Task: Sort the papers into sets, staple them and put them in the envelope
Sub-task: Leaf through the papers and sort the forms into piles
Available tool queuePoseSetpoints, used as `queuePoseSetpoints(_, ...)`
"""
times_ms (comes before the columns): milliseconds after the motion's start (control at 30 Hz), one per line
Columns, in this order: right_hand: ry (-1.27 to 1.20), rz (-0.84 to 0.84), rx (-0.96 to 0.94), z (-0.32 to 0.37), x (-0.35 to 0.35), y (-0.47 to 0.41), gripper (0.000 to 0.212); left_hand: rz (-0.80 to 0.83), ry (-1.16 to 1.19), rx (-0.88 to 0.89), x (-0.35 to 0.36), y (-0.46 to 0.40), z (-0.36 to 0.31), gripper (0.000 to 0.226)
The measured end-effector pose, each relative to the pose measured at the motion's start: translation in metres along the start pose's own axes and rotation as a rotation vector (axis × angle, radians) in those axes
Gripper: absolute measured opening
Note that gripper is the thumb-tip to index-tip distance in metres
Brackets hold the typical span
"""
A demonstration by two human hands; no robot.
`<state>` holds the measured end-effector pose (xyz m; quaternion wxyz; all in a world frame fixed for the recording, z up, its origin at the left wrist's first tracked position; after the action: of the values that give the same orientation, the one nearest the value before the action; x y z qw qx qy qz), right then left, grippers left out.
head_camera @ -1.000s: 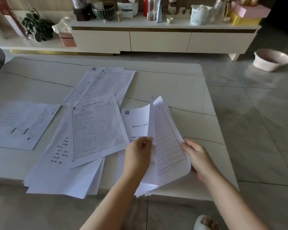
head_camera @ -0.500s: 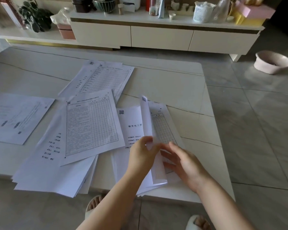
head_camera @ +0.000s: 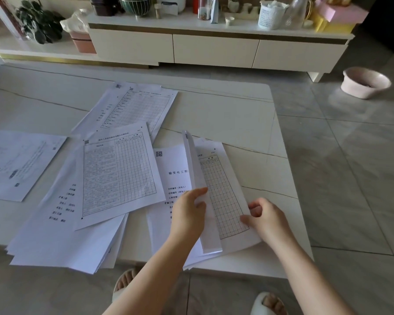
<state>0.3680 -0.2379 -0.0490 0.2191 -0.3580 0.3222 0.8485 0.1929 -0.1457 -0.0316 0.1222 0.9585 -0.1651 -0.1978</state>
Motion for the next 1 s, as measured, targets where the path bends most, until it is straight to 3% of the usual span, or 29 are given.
queuePoseSetpoints(200, 0.103, -0.223, -0.096, 0.012, -0.021, 0.009, 0.021, 0.043, 0.008, 0.006, 0.001, 0.002, -0.005, 0.042)
queuePoseSetpoints(333, 0.36, -0.418, -0.247, 0.03, -0.032, 0.027, 0.011, 0.058, 0.055, 0.016, 0.003, 0.004, -0.007, 0.029)
queuePoseSetpoints(433, 0.311, -0.535, -0.441, 0.043, -0.032, 0.039, 0.004, 0.067, 0.103, 0.011, 0.005, 0.006, -0.008, 0.025)
queuePoseSetpoints(500, 0.125, -0.412, -0.49, 0.047, -0.023, 0.039, 0.006, 0.054, 0.133, 0.002, 0.006, 0.005, -0.01, 0.024)
queuePoseSetpoints(633, -0.281, 0.027, -0.345, 0.05, 0.003, 0.04, 0.009, 0.062, 0.23, -0.076, 0.007, 0.006, -0.009, 0.026)
queuePoseSetpoints(767, -0.47, 0.216, -0.29, 0.054, 0.021, 0.042, 0.015, 0.041, 0.254, -0.131, 0.008, 0.005, -0.003, 0.016)
queuePoseSetpoints(833, -0.578, 0.221, -0.226, 0.05, 0.017, 0.037, 0.017, 0.029, 0.233, -0.165, 0.006, 0.002, 0.001, 0.003)
queuePoseSetpoints(867, -0.569, 0.163, -0.207, 0.045, 0.011, 0.032, 0.016, 0.029, 0.221, -0.182, 0.005, 0.0, 0.005, 0.008)
queuePoseSetpoints(933, -0.305, -0.021, -0.186, 0.028, -0.005, 0.017, 0.011, 0.035, 0.226, -0.202, 0.004, -0.001, 0.008, 0.022)
queuePoseSetpoints(1000, 0.057, -0.1, -0.12, 0.007, -0.013, 0.006, 0.016, 0.032, 0.228, -0.188, 0.001, -0.001, 0.009, 0.035)
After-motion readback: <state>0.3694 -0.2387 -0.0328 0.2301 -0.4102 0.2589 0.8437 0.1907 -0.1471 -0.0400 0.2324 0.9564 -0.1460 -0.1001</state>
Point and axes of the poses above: each hand's wrist, its own y-axis away from the middle knuckle, its own x-axis out of the palm, z = x × y, the point moved 6 cm from there along -y, towards the middle knuckle, and after that the axes turned 6 degrees about y, right-handed, at the moved point
